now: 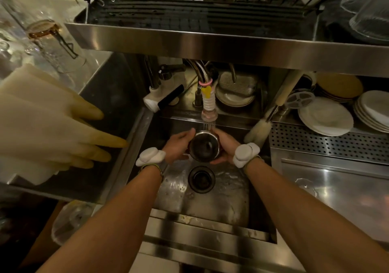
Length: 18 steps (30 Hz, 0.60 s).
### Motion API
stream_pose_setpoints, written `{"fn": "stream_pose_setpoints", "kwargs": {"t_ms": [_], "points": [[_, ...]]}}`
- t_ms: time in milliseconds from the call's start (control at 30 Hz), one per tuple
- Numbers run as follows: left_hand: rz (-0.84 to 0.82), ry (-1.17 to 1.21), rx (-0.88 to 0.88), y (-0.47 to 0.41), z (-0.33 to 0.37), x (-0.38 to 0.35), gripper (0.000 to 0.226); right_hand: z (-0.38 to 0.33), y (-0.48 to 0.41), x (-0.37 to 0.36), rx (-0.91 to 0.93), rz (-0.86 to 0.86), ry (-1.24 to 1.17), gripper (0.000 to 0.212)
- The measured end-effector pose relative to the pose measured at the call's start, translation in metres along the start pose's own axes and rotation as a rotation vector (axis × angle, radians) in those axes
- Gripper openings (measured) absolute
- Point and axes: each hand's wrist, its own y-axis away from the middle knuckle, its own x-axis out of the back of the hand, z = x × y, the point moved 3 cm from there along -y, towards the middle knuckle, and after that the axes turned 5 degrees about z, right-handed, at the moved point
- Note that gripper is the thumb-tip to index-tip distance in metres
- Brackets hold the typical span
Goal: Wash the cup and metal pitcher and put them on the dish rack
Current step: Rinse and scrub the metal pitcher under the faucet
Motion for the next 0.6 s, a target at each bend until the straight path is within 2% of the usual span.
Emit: {"fn": "stream_pose_setpoints", "kwargs": {"t_ms": [200,300,433,500,600], "points": [[0.072,-0.046,-0.017,-0.004,0.008,-0.022,0.039,0.002,0.002,0.024,0.039,0.132,-0.001,0.061],[0.084,-0.076,0.005,-0.005,0.010,-0.031,0.048,0.002,0.007,0.030,0.066,0.148,0.044,0.060],[0.111,-0.073,0.080,-0.010,0.011,-0.023,0.054,0.001,0.007,0.021,0.159,0.048,0.088,0.058],[0.118,-0.103,0.063,-0.012,0.011,-0.016,0.054,-0.003,0.006,0.013,0.182,0.013,0.114,0.057],[0.144,-0.104,0.039,-0.009,0.009,-0.006,0.052,-0.010,0.006,0.000,0.173,-0.012,0.091,0.044]]}}
